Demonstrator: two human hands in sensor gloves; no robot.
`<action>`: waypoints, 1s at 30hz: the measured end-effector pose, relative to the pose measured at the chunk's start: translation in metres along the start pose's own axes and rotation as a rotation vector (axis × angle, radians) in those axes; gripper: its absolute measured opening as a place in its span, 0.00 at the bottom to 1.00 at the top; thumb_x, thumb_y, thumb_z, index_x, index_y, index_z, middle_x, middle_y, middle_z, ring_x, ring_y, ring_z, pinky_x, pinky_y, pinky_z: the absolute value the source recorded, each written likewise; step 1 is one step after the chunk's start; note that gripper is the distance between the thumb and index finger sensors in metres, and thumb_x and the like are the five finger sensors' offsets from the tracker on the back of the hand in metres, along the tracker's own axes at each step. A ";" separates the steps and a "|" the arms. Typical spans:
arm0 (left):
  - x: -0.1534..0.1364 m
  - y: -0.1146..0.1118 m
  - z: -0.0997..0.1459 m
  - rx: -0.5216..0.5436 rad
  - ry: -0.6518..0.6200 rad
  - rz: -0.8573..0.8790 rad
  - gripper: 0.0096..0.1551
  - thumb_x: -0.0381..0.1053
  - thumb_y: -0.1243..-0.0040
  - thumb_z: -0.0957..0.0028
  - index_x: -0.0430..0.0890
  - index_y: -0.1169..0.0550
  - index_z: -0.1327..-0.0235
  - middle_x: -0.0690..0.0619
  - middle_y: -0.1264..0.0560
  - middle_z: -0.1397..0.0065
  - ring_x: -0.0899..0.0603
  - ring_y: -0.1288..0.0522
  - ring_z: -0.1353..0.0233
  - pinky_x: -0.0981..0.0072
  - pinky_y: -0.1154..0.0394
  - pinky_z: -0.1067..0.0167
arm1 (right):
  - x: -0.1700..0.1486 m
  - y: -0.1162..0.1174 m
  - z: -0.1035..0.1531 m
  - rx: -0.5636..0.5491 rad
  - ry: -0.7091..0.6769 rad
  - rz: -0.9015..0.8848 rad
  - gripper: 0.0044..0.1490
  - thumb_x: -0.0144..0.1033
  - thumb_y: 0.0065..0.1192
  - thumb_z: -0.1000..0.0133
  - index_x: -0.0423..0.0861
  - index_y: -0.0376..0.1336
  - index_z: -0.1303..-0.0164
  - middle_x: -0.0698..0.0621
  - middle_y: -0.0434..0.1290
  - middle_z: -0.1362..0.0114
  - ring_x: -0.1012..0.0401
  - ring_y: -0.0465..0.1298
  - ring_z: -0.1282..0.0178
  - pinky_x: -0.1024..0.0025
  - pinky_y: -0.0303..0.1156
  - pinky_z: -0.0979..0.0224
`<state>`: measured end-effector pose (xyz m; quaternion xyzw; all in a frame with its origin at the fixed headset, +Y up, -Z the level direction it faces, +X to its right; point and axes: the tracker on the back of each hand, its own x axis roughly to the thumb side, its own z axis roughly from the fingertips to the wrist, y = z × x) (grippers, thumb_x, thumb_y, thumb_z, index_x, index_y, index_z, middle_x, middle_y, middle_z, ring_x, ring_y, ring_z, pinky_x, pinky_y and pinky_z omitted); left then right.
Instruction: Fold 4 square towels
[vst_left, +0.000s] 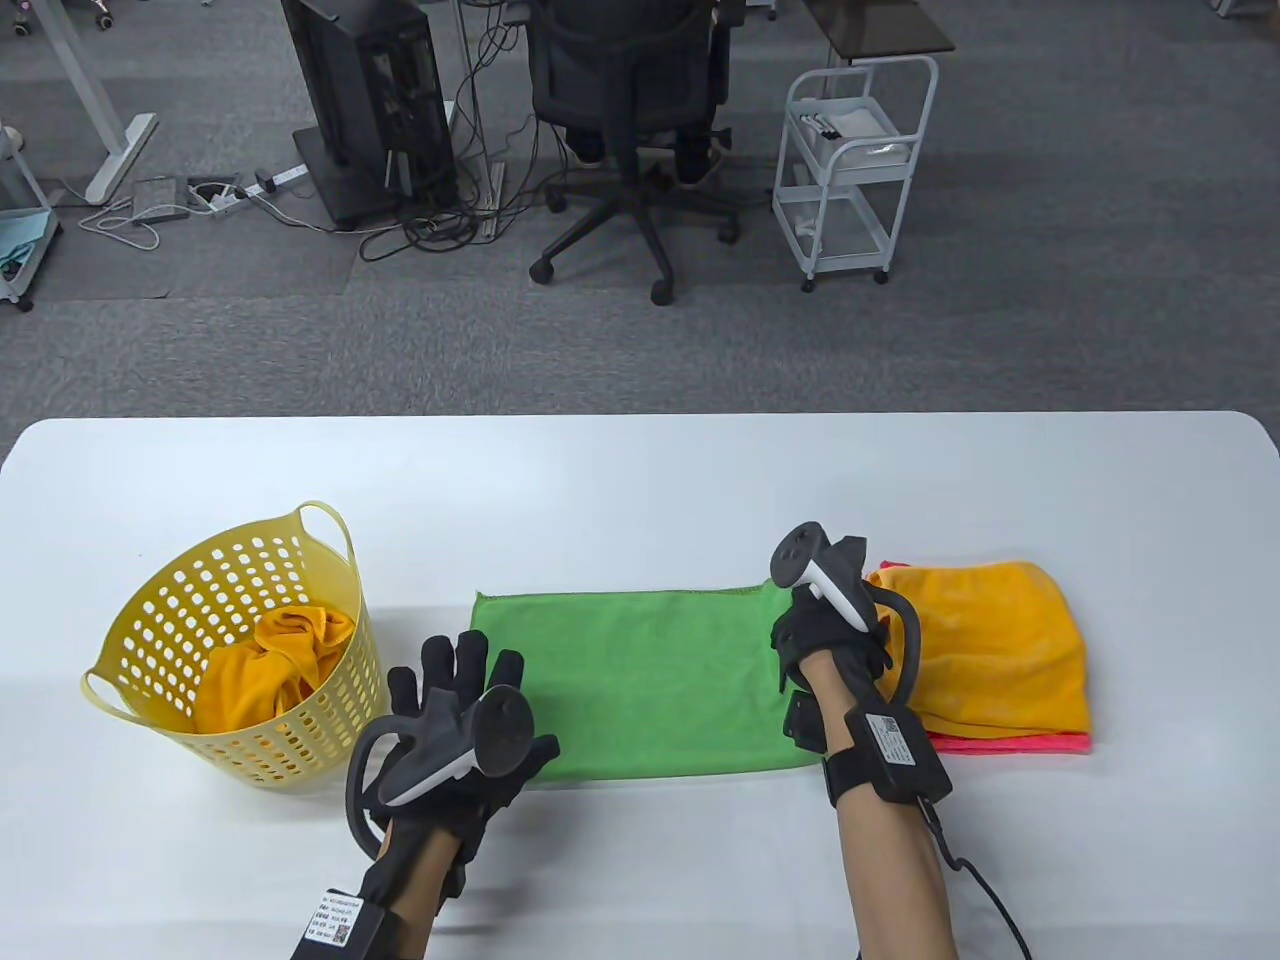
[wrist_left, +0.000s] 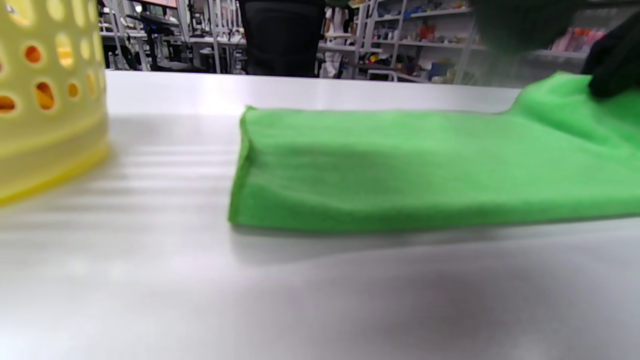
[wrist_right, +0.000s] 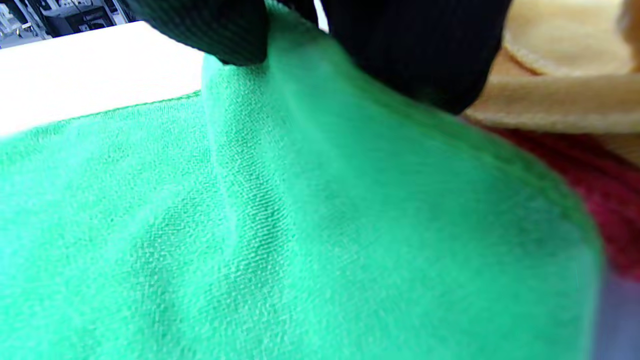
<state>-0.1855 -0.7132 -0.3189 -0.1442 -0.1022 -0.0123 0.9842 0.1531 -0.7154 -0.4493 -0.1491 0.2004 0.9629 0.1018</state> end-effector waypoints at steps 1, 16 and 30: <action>0.000 0.000 0.000 -0.017 -0.008 -0.003 0.57 0.77 0.58 0.44 0.48 0.58 0.12 0.33 0.68 0.13 0.22 0.72 0.18 0.21 0.69 0.28 | -0.003 0.000 -0.001 0.007 -0.005 -0.013 0.29 0.40 0.63 0.32 0.40 0.59 0.26 0.31 0.75 0.28 0.57 0.89 0.57 0.71 0.83 0.60; 0.000 -0.002 0.000 -0.121 -0.043 -0.032 0.60 0.80 0.59 0.44 0.49 0.64 0.14 0.33 0.78 0.18 0.22 0.81 0.25 0.20 0.75 0.33 | 0.018 -0.027 0.039 -0.117 -0.182 -0.277 0.29 0.35 0.69 0.35 0.35 0.61 0.29 0.42 0.82 0.39 0.66 0.84 0.74 0.77 0.78 0.71; -0.002 0.002 0.006 -0.080 -0.028 -0.028 0.62 0.80 0.57 0.45 0.48 0.65 0.14 0.33 0.78 0.19 0.21 0.82 0.26 0.20 0.74 0.33 | 0.141 -0.017 0.091 -0.076 -0.395 -0.321 0.30 0.33 0.66 0.33 0.30 0.59 0.29 0.39 0.81 0.38 0.67 0.84 0.74 0.78 0.78 0.71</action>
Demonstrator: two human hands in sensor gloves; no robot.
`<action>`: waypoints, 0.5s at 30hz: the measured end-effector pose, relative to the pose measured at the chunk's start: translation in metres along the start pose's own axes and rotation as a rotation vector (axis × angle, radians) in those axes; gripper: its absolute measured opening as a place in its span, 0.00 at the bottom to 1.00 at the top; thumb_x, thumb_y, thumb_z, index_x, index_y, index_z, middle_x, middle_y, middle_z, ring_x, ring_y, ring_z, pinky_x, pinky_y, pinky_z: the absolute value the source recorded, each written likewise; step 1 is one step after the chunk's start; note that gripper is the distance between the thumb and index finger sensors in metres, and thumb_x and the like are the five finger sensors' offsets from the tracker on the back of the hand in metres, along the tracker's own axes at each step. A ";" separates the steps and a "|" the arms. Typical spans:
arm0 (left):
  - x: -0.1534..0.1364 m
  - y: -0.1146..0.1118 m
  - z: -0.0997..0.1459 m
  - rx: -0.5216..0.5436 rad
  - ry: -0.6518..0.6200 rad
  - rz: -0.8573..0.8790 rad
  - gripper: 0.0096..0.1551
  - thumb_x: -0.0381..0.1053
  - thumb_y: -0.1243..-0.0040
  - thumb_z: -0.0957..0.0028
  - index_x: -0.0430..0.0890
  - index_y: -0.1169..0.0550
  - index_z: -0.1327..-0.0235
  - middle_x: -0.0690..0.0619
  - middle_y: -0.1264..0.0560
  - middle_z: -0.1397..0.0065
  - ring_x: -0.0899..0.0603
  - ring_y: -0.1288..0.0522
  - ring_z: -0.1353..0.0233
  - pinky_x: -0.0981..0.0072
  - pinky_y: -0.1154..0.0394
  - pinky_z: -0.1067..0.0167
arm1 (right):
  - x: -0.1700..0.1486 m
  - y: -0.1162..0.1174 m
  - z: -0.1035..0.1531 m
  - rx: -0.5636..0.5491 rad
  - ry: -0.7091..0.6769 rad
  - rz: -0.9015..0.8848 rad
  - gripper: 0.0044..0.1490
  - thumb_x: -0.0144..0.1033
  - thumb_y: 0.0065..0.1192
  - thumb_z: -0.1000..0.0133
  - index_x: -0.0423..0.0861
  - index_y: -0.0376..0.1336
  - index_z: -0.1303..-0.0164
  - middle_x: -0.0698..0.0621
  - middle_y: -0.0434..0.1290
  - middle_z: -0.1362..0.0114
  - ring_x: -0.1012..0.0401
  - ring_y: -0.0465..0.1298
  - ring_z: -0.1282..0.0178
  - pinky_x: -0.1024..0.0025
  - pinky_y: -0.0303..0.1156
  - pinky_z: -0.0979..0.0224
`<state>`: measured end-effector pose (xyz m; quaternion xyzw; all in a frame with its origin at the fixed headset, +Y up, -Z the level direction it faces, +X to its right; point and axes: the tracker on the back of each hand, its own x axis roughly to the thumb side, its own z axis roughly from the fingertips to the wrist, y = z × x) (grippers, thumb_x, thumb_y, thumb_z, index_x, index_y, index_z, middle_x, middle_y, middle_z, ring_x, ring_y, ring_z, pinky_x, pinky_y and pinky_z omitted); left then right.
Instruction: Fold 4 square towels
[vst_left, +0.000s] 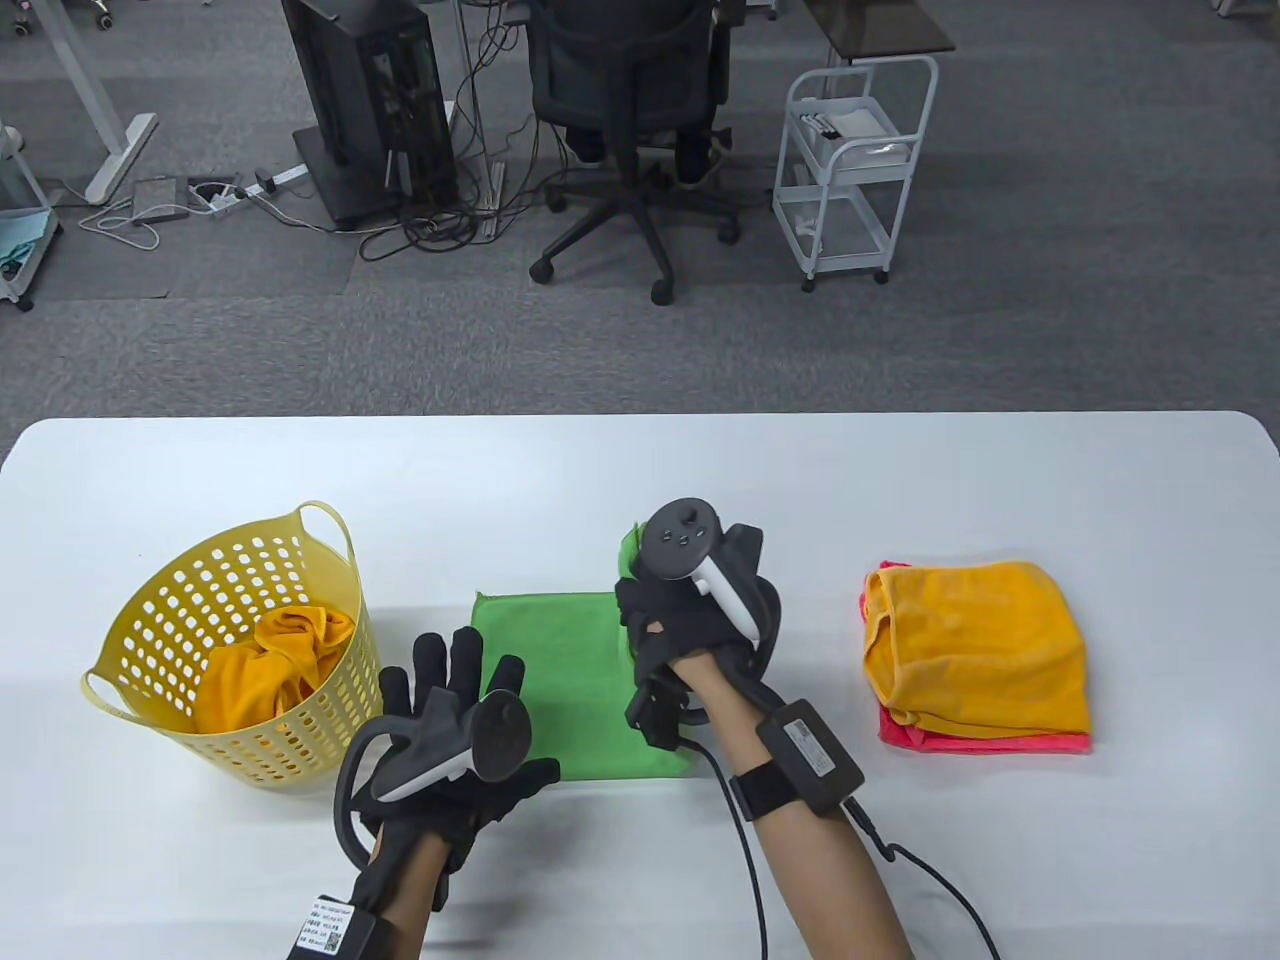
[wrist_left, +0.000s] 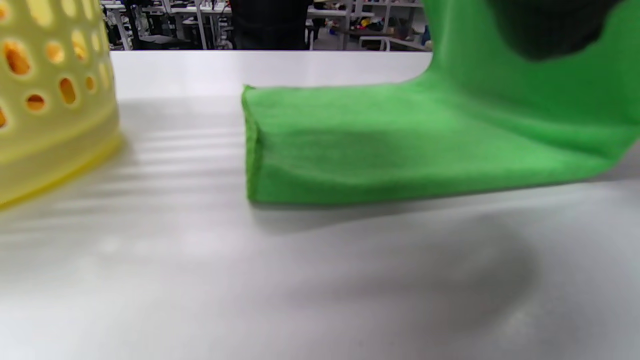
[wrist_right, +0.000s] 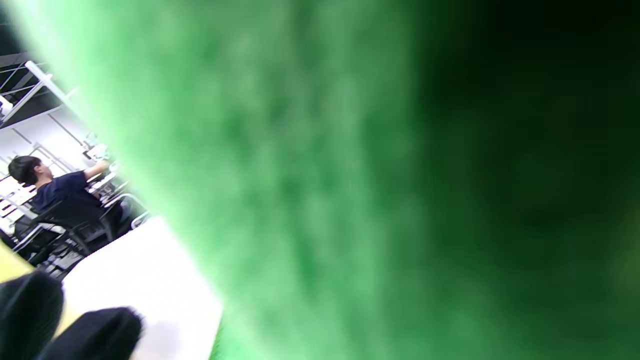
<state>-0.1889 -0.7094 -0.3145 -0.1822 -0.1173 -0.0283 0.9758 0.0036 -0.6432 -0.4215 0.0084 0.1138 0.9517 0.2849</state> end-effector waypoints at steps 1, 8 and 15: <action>0.000 0.000 0.000 0.002 0.000 0.001 0.62 0.80 0.57 0.45 0.48 0.65 0.14 0.33 0.78 0.19 0.21 0.82 0.26 0.20 0.74 0.33 | 0.007 0.007 -0.003 0.014 -0.003 -0.006 0.31 0.33 0.66 0.33 0.30 0.59 0.29 0.39 0.81 0.38 0.67 0.84 0.74 0.78 0.78 0.71; -0.002 0.002 0.002 0.009 -0.009 0.004 0.65 0.80 0.55 0.46 0.45 0.65 0.15 0.32 0.77 0.18 0.21 0.80 0.25 0.20 0.72 0.31 | 0.029 0.063 -0.033 0.151 0.019 0.004 0.31 0.33 0.65 0.32 0.29 0.58 0.28 0.39 0.80 0.38 0.67 0.84 0.74 0.79 0.78 0.71; -0.004 0.000 -0.001 -0.005 0.005 -0.009 0.64 0.79 0.54 0.45 0.44 0.65 0.15 0.31 0.76 0.18 0.20 0.79 0.24 0.20 0.72 0.31 | 0.025 0.102 -0.059 0.307 0.054 -0.068 0.31 0.33 0.64 0.32 0.29 0.57 0.28 0.39 0.80 0.37 0.67 0.85 0.71 0.78 0.79 0.69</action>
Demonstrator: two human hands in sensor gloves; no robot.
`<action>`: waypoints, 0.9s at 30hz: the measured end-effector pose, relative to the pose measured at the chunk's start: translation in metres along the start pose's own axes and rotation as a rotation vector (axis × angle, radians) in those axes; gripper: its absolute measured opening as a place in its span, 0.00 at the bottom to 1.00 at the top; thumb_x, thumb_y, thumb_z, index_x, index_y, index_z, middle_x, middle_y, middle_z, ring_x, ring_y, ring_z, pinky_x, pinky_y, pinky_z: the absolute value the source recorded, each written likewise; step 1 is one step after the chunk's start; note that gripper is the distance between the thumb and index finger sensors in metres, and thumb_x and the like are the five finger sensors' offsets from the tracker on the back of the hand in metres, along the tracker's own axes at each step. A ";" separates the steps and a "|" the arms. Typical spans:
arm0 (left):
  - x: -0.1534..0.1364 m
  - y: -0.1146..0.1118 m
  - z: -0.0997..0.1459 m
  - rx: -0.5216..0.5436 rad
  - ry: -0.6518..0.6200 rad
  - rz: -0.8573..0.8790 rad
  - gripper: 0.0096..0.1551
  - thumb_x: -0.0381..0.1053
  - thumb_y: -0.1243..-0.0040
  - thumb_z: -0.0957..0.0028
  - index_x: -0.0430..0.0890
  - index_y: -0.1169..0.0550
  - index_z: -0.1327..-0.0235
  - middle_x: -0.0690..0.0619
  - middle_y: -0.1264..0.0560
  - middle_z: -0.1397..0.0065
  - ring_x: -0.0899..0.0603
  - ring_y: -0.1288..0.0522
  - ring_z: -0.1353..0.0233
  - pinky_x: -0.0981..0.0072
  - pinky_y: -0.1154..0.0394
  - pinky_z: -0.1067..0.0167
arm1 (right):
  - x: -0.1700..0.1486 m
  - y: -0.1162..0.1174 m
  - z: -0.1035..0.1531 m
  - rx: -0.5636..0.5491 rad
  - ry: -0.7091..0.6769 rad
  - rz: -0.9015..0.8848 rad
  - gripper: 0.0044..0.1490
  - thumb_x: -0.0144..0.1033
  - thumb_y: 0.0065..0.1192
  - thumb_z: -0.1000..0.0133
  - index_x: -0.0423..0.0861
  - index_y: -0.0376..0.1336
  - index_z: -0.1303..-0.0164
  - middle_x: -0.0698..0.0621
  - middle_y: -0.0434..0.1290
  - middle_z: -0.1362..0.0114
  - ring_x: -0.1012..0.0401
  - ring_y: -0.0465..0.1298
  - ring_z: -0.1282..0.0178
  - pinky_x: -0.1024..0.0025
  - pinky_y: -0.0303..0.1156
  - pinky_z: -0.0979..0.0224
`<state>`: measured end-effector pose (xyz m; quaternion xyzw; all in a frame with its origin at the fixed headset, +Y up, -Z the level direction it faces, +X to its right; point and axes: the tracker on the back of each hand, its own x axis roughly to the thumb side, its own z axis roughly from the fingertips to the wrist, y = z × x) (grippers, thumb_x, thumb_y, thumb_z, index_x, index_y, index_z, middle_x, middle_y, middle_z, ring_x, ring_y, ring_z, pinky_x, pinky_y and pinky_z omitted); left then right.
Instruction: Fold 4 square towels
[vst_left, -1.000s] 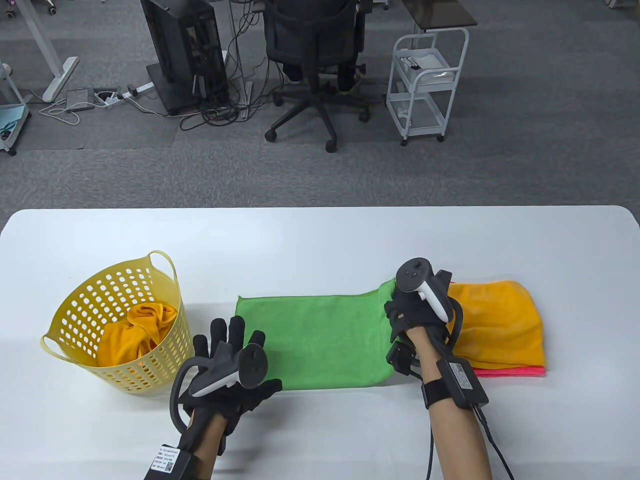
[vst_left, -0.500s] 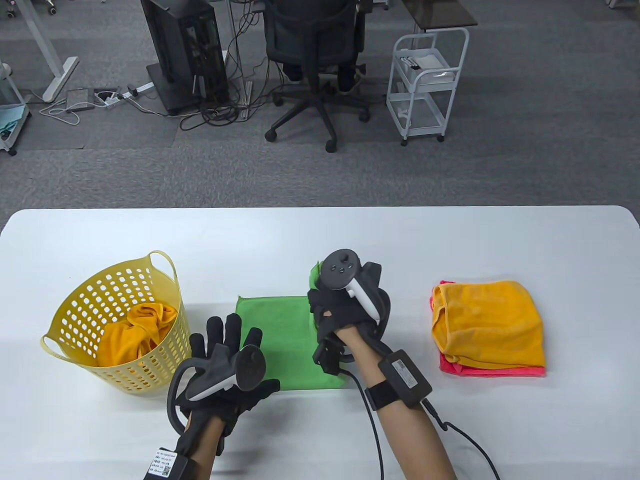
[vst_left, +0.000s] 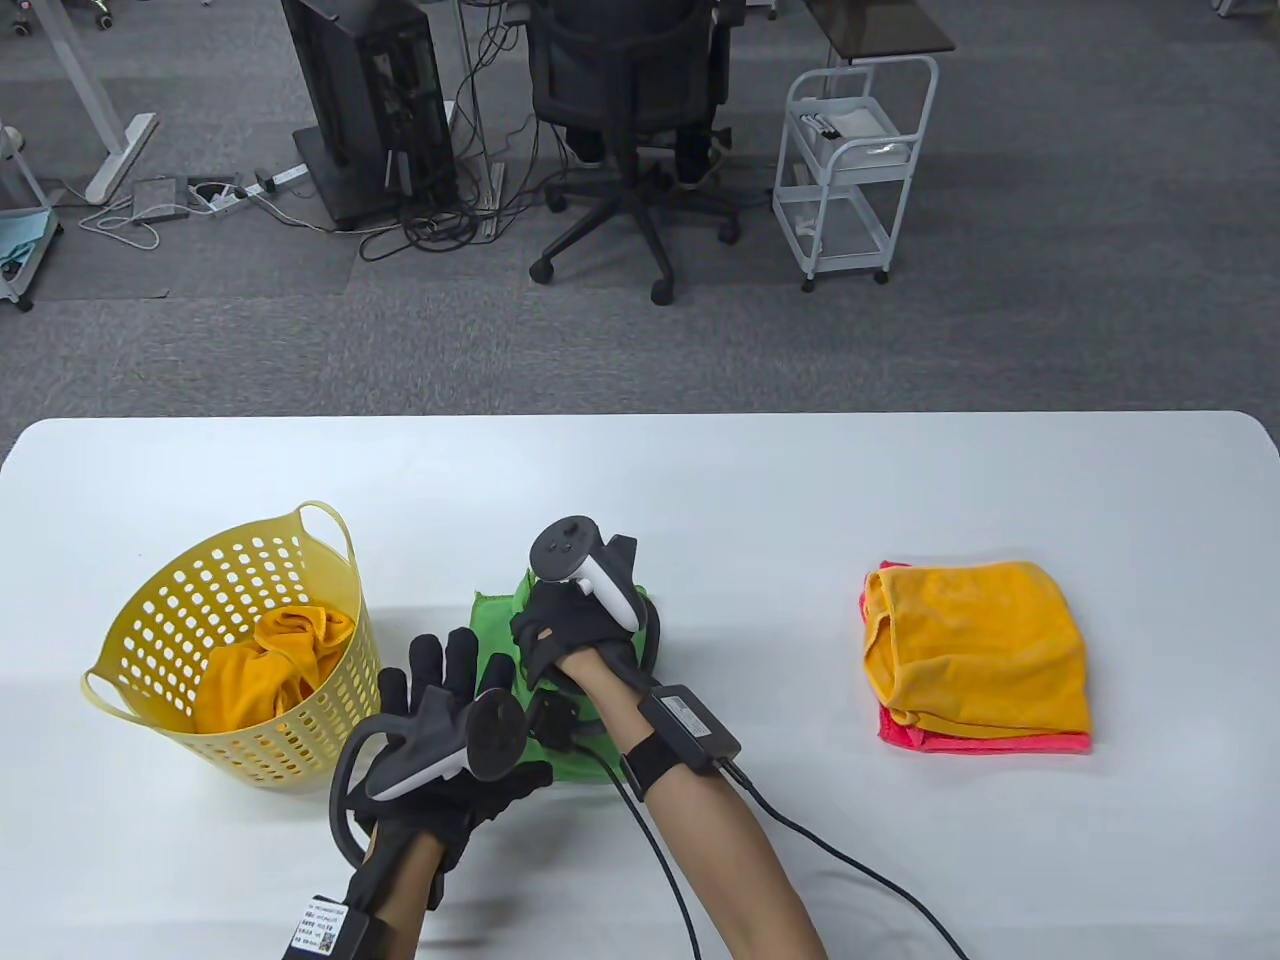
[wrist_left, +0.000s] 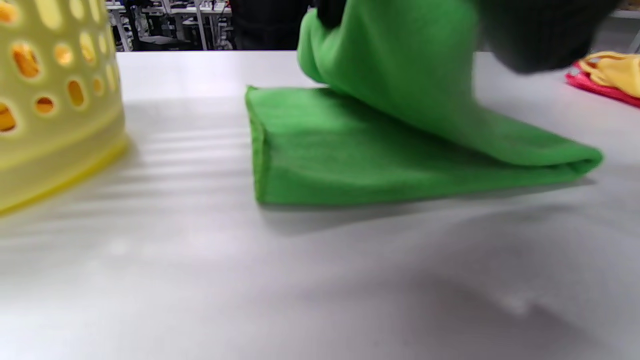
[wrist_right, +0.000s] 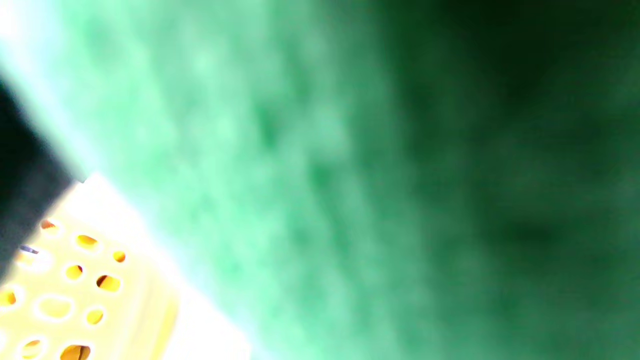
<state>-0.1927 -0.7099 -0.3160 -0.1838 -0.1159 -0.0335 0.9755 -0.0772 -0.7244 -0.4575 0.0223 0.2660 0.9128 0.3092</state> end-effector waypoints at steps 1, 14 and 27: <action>-0.001 0.000 0.000 -0.002 0.002 0.001 0.64 0.79 0.54 0.45 0.44 0.64 0.15 0.31 0.76 0.17 0.21 0.78 0.23 0.20 0.72 0.31 | -0.002 0.003 -0.005 0.028 0.001 -0.011 0.31 0.34 0.63 0.32 0.30 0.57 0.28 0.39 0.80 0.37 0.66 0.85 0.70 0.77 0.79 0.68; -0.004 -0.001 -0.001 -0.009 0.020 0.005 0.63 0.78 0.53 0.45 0.45 0.62 0.14 0.31 0.73 0.16 0.21 0.76 0.22 0.20 0.71 0.31 | -0.028 0.009 -0.023 0.312 0.018 -0.326 0.46 0.49 0.52 0.29 0.23 0.47 0.23 0.28 0.70 0.26 0.62 0.88 0.63 0.77 0.81 0.64; -0.004 -0.002 -0.001 0.011 0.031 0.010 0.62 0.78 0.53 0.45 0.45 0.61 0.14 0.32 0.72 0.16 0.21 0.76 0.21 0.20 0.71 0.30 | -0.034 -0.036 0.019 0.003 -0.117 0.005 0.36 0.42 0.59 0.30 0.34 0.55 0.19 0.30 0.64 0.18 0.46 0.80 0.34 0.56 0.77 0.39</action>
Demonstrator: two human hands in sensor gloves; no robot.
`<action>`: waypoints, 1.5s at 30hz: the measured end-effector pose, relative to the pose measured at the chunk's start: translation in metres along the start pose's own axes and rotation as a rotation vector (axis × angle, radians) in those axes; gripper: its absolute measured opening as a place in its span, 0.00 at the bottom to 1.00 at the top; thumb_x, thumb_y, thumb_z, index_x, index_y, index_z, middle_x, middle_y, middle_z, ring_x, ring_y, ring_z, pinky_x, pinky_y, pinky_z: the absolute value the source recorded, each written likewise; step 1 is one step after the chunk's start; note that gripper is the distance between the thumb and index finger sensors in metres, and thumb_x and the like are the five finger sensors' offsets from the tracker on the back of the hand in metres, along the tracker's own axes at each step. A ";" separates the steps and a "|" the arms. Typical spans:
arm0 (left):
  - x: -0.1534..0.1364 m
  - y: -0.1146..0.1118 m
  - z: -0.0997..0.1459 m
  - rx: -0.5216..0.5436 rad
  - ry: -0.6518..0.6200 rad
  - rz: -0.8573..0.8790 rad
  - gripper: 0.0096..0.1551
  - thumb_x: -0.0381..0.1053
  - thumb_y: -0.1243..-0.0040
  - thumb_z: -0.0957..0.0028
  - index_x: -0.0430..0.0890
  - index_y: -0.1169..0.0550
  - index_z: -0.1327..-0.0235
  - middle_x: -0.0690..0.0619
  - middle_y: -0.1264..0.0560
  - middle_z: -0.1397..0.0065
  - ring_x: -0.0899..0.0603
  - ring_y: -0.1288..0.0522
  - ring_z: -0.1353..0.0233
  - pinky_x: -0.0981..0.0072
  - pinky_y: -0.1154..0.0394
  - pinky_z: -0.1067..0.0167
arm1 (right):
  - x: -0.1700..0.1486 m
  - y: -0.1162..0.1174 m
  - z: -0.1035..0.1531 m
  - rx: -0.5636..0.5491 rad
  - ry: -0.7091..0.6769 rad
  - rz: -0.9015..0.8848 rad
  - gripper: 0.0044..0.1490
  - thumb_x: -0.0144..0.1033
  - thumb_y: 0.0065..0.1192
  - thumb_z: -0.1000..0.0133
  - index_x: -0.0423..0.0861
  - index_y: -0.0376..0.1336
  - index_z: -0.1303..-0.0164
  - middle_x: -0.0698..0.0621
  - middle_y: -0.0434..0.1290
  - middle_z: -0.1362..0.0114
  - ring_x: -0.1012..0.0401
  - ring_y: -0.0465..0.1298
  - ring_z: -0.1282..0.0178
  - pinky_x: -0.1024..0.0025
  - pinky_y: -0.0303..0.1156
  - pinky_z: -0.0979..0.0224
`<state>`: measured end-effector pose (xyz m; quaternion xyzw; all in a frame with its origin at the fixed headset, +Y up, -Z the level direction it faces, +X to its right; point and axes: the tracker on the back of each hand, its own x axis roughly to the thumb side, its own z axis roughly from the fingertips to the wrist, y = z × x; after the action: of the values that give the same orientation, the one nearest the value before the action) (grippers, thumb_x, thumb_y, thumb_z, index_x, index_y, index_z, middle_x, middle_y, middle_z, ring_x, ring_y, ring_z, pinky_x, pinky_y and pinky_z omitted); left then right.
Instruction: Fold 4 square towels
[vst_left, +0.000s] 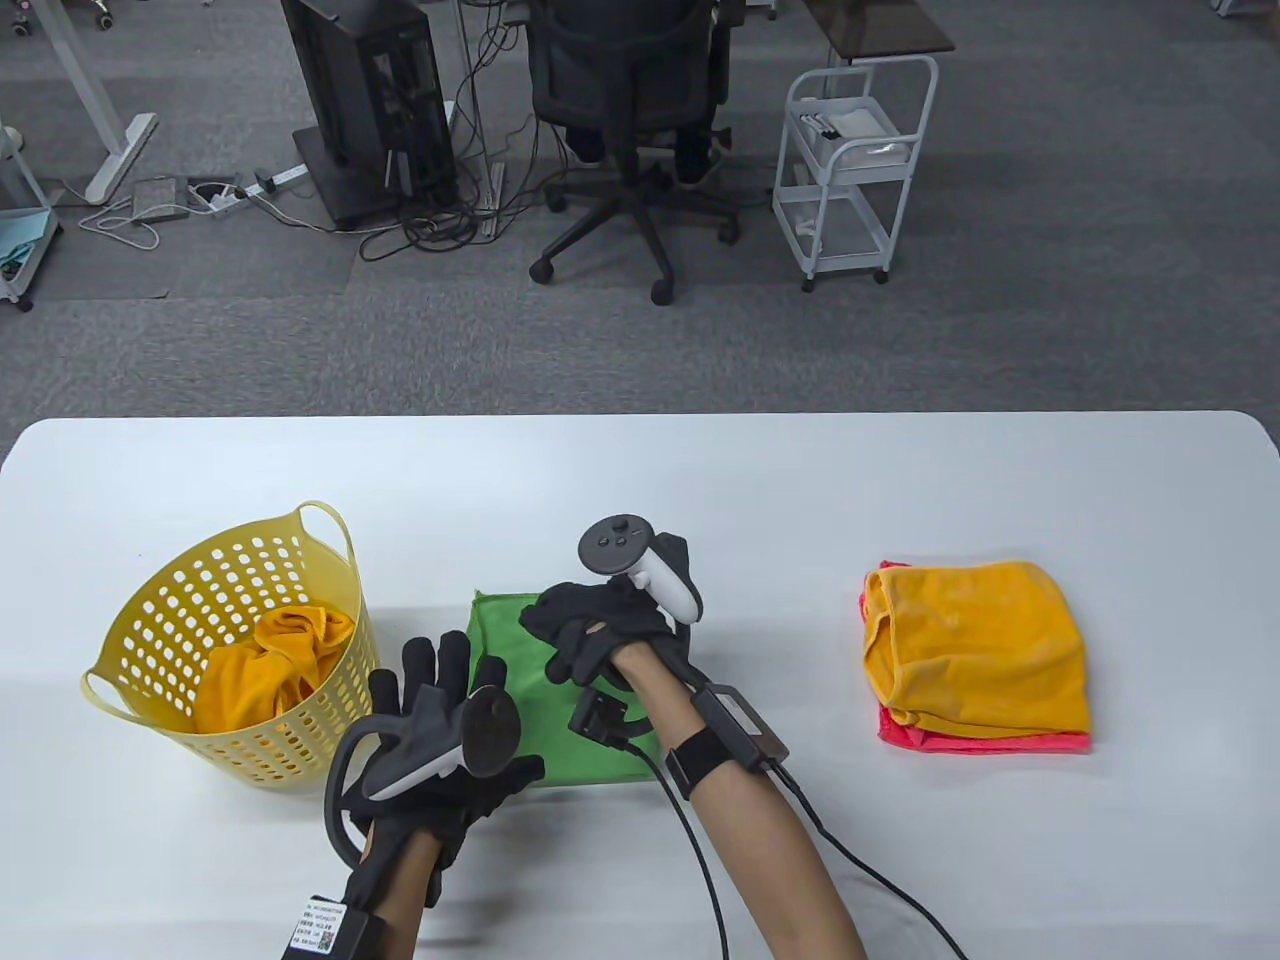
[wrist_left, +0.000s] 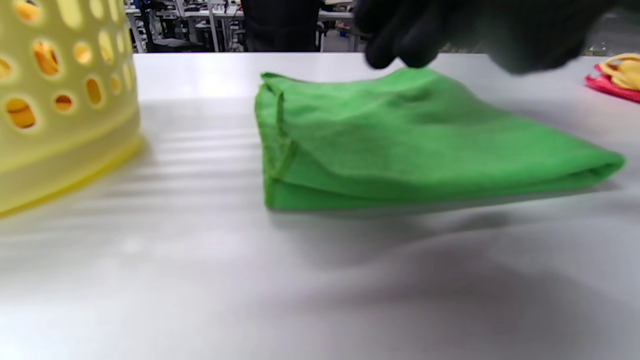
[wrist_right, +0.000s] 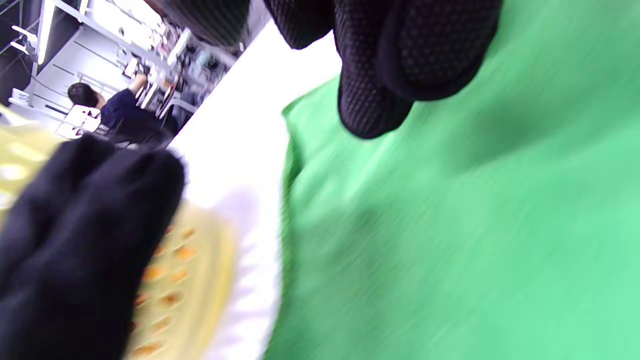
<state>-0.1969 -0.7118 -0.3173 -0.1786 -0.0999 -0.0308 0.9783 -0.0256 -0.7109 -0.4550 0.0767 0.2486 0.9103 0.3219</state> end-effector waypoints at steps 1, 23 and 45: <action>0.000 0.000 0.000 0.002 0.003 0.001 0.62 0.77 0.53 0.45 0.45 0.61 0.14 0.32 0.72 0.15 0.21 0.75 0.21 0.20 0.71 0.30 | -0.005 -0.004 0.003 -0.060 0.039 0.092 0.35 0.41 0.61 0.31 0.35 0.57 0.19 0.30 0.63 0.17 0.45 0.78 0.32 0.55 0.76 0.37; -0.002 0.000 -0.001 0.021 0.003 0.014 0.61 0.77 0.54 0.45 0.45 0.60 0.14 0.31 0.72 0.16 0.21 0.74 0.21 0.20 0.70 0.30 | -0.040 0.018 0.008 -0.236 0.279 0.172 0.29 0.37 0.71 0.35 0.38 0.63 0.29 0.27 0.53 0.15 0.38 0.67 0.23 0.49 0.69 0.30; -0.006 -0.003 -0.002 0.040 -0.011 0.081 0.60 0.77 0.56 0.44 0.45 0.60 0.14 0.31 0.72 0.16 0.21 0.74 0.21 0.20 0.70 0.30 | -0.004 -0.119 0.080 -0.296 -0.053 0.006 0.30 0.36 0.69 0.34 0.37 0.61 0.27 0.39 0.81 0.34 0.60 0.88 0.69 0.75 0.80 0.69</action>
<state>-0.2026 -0.7153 -0.3196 -0.1629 -0.0987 0.0118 0.9816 0.0664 -0.6014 -0.4448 0.0532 0.1027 0.9357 0.3334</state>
